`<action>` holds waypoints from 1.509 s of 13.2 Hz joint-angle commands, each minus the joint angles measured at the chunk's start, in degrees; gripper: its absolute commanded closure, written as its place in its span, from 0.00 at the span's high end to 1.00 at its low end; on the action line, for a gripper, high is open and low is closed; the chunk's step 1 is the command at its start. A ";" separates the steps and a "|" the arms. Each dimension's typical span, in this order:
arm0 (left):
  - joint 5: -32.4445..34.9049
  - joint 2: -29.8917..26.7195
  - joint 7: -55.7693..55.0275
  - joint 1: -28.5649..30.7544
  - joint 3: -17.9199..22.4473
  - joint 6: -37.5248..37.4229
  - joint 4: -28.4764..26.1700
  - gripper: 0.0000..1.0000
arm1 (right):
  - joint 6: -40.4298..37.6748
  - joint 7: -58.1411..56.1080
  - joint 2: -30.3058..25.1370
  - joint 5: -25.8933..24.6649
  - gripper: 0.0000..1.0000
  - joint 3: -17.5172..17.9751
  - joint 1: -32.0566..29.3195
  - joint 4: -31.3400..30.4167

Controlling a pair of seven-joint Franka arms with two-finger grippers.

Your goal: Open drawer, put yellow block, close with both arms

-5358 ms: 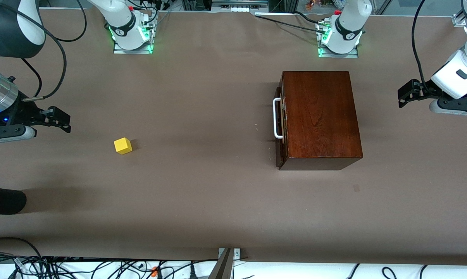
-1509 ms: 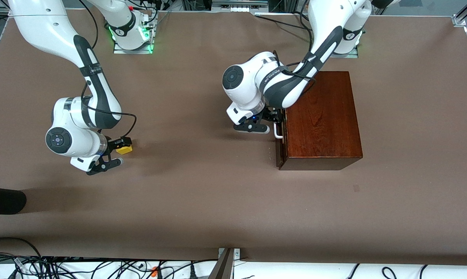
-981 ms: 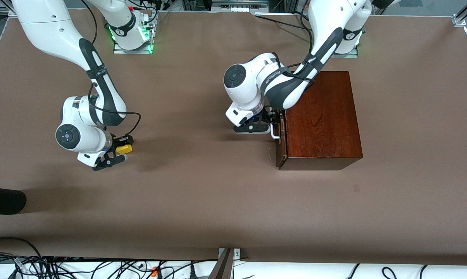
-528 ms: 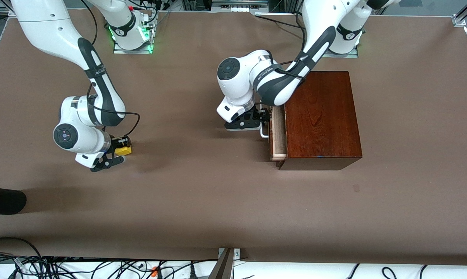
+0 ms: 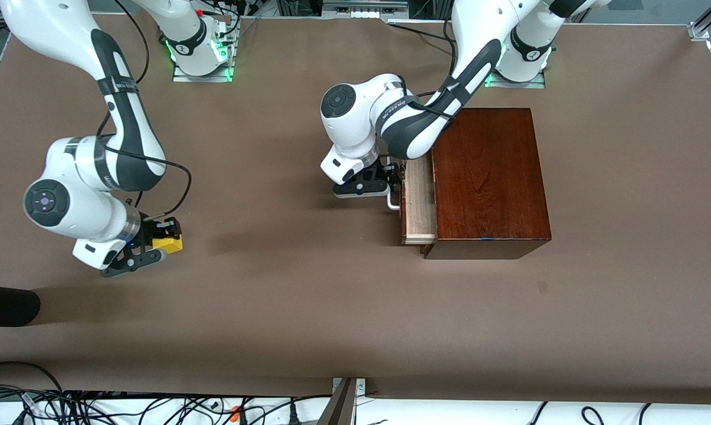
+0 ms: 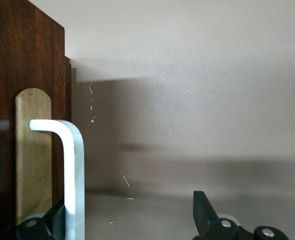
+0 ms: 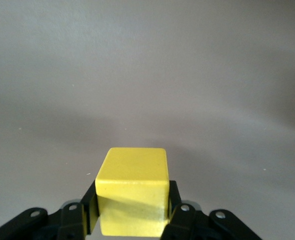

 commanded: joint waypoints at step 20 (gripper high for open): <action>-16.48 -20.39 42.33 28.91 -2.46 -35.16 14.41 1.00 | -3.16 3.18 1.12 1.97 0.11 8.14 18.39 8.87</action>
